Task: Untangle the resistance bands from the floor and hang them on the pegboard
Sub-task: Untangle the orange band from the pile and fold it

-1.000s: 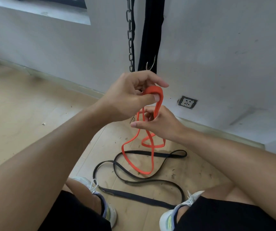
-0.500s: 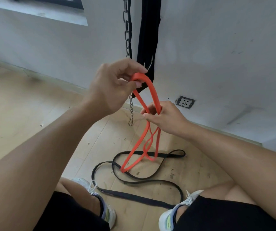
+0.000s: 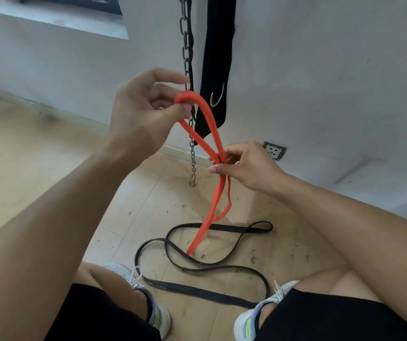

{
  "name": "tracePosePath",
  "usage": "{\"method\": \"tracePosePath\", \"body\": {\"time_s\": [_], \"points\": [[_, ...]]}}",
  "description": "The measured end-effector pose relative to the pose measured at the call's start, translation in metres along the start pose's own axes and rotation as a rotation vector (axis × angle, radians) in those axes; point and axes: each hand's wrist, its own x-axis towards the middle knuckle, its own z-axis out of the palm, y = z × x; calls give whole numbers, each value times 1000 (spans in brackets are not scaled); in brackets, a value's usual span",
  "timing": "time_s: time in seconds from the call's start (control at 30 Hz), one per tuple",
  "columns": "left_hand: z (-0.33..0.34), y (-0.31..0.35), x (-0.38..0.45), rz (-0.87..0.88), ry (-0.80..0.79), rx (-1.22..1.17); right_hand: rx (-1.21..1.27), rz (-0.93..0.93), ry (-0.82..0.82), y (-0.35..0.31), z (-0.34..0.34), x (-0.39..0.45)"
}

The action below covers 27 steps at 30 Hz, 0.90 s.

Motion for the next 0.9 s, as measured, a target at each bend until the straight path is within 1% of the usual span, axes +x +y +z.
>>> {"method": "tracePosePath", "body": {"time_s": [0.1,0.23,0.37,0.4,0.43,0.5,0.57,0.6,0.7,0.73,0.83,0.9], "points": [[1,-1,0,71,-65,94,-23,-11,-9,2,-3,0],[5,-2,-3,155,-86,279,-72,11,-58,7,-2,-2],[5,-2,-2,125,-95,358,27,-3,-56,8,1,-4],[6,-1,-1,70,-79,345,59,3,-41,8,1,-4],[6,-3,0,-22,-60,323,81,13,-30,8,0,-3],[8,-11,2,-295,-72,261,124,41,-25,6,0,-2],[10,-22,0,-554,-165,263,189,72,-42,4,-1,0],[11,-26,-2,-633,-243,308,215,81,-48,4,-2,0],[14,-27,-9,-731,-529,521,248,95,-54,3,-1,-1],[15,-27,-10,-764,-600,579,242,98,-53,3,-1,-2],[18,-28,-15,-896,-734,598,221,100,-38,2,0,-2],[20,-25,-20,-927,-783,598,233,101,-7,0,1,-3]]}}
